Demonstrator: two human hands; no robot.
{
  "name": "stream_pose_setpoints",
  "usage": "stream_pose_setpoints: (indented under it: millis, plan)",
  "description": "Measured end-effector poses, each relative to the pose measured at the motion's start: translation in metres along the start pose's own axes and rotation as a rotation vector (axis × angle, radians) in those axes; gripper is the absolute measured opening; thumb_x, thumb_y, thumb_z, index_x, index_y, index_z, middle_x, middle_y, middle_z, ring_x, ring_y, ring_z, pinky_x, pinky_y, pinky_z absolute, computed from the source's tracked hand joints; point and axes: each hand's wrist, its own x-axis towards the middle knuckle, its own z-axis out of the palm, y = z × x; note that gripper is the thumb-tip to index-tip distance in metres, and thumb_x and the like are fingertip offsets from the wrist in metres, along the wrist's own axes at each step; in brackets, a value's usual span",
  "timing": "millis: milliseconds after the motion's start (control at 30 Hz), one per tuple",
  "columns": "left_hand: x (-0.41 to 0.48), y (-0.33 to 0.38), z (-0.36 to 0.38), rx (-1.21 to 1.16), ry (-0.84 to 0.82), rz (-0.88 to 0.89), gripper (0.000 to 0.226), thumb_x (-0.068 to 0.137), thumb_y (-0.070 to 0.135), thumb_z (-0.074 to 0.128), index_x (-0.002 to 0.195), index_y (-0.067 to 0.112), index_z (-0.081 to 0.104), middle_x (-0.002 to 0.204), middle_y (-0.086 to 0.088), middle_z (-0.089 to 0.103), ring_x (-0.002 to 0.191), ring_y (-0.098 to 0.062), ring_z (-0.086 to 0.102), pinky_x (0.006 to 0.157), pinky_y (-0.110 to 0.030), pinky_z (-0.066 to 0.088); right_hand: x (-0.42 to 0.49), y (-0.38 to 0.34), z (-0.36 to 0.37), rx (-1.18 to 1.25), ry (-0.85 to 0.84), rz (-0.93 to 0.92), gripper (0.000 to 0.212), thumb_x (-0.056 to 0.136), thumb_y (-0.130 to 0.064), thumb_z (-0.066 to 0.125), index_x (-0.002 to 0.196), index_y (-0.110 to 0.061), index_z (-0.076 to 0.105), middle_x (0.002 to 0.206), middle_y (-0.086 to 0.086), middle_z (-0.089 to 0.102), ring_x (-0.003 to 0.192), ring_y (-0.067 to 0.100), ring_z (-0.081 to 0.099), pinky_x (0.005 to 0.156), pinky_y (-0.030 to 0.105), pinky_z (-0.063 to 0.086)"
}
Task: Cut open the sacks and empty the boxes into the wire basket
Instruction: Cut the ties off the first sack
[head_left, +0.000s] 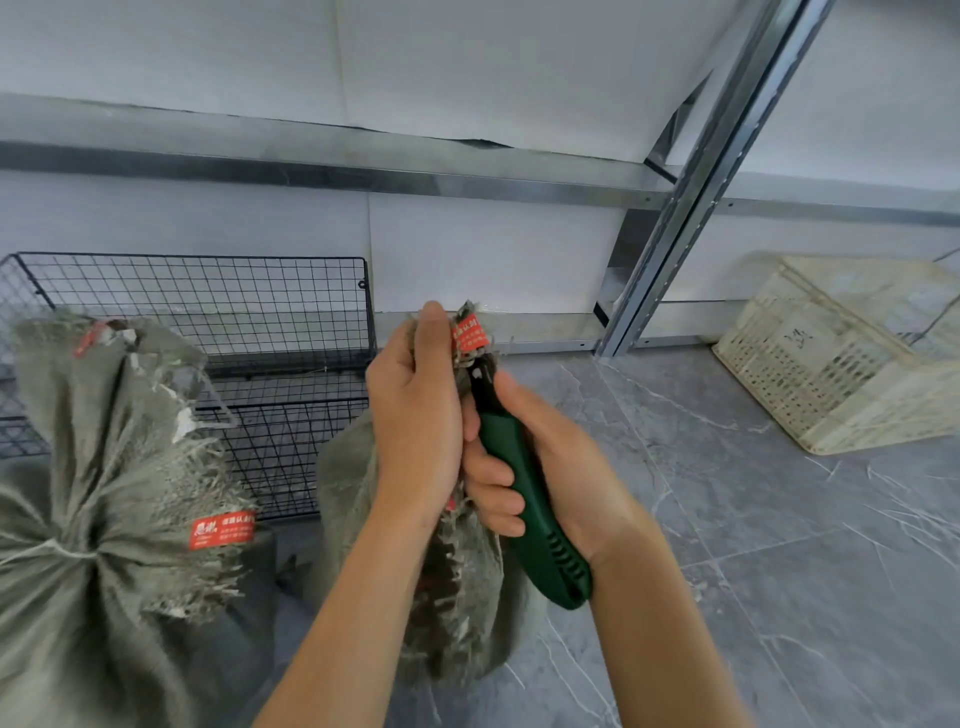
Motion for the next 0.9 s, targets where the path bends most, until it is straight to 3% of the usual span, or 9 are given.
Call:
stream_pose_setpoints:
  millis: [167, 533, 733, 900]
  plan:
    - [-0.004, 0.0, 0.002, 0.004, 0.132, 0.047, 0.041, 0.102, 0.025, 0.04, 0.064, 0.01, 0.038, 0.034, 0.007, 0.033, 0.028, -0.005, 0.03, 0.032, -0.018, 0.026, 0.004, 0.004, 0.003, 0.032, 0.04, 0.011, 0.037, 0.089, -0.048, 0.042, 0.07, -0.018, 0.051, 0.05, -0.003, 0.036, 0.035, 0.007, 0.029, 0.034, 0.021, 0.02]
    - [-0.002, -0.002, -0.002, 0.024, 0.182, 0.041, 0.042, 0.101, 0.025, 0.04, 0.062, 0.012, 0.036, 0.034, 0.006, 0.032, 0.029, -0.005, 0.03, 0.033, -0.017, 0.026, 0.013, 0.012, 0.006, 0.108, 0.031, -0.019, 0.038, 0.089, -0.046, 0.041, 0.067, -0.02, 0.056, 0.047, -0.004, 0.039, 0.031, 0.005, 0.032, 0.031, 0.017, 0.024]
    - [0.001, -0.001, -0.008, 0.009, 0.166, 0.008, 0.042, 0.101, 0.027, 0.041, 0.062, 0.012, 0.037, 0.035, 0.008, 0.033, 0.029, -0.005, 0.031, 0.034, -0.018, 0.027, 0.017, 0.014, 0.009, 0.119, 0.033, -0.021, 0.038, 0.089, -0.047, 0.041, 0.067, -0.019, 0.055, 0.047, -0.004, 0.038, 0.031, 0.006, 0.032, 0.031, 0.018, 0.023]
    - [0.005, 0.0, -0.012, -0.003, 0.038, -0.105, 0.045, 0.098, 0.041, 0.043, 0.062, 0.014, 0.038, 0.042, 0.002, 0.033, 0.034, -0.007, 0.031, 0.036, -0.019, 0.028, 0.022, 0.014, 0.01, 0.134, 0.049, 0.007, 0.039, 0.087, -0.049, 0.041, 0.067, -0.018, 0.052, 0.047, -0.003, 0.035, 0.031, 0.006, 0.03, 0.032, 0.018, 0.022]
